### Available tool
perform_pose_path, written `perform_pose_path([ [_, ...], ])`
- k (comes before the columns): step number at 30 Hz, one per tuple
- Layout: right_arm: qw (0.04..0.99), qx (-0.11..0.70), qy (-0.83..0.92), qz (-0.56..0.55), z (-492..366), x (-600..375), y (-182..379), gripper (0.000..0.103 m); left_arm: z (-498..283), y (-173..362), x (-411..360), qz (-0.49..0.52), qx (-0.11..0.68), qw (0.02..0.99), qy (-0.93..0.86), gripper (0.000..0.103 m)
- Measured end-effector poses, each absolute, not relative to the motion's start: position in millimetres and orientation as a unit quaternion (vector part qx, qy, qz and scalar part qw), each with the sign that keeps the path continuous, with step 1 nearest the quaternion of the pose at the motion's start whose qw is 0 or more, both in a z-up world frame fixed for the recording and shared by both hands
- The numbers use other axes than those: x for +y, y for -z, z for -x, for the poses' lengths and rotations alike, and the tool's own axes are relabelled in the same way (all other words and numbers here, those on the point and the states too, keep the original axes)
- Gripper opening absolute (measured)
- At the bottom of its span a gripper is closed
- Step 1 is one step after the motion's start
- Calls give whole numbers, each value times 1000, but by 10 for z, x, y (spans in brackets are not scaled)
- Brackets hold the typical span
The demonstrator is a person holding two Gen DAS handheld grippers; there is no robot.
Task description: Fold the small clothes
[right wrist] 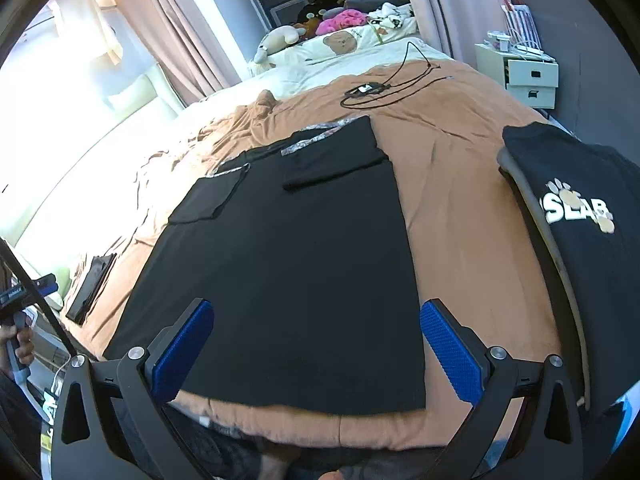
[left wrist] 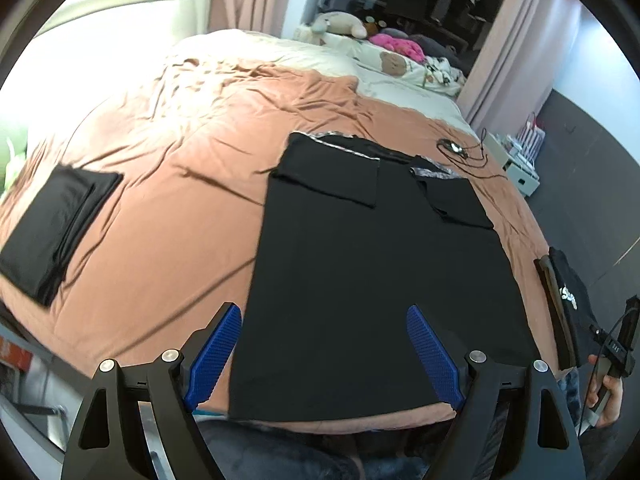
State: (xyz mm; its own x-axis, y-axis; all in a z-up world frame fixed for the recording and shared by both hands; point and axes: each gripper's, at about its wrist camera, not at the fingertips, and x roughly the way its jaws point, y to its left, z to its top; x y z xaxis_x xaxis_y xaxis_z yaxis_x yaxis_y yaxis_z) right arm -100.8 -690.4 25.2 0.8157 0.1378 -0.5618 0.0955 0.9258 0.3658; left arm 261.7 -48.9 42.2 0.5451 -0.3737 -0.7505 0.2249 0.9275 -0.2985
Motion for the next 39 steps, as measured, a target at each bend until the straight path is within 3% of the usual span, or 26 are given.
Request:
perform_pose_path([
  [10,937,294,10,-187,1341,-6872,-142,103,-2355,50,16,142,439,873,162,85],
  [18,931,304,24,-199,1482,-6883,-76,102,-2298,527,239,197,464,846,173,66],
  [28,908,335,26,-249,1227,-7141,323,76,-2454,1122,429,295,518,787,159,59],
  [39,883,350,6,-311,861,-7302,758,75,-2405,1431,450,369,547,732,172,58],
])
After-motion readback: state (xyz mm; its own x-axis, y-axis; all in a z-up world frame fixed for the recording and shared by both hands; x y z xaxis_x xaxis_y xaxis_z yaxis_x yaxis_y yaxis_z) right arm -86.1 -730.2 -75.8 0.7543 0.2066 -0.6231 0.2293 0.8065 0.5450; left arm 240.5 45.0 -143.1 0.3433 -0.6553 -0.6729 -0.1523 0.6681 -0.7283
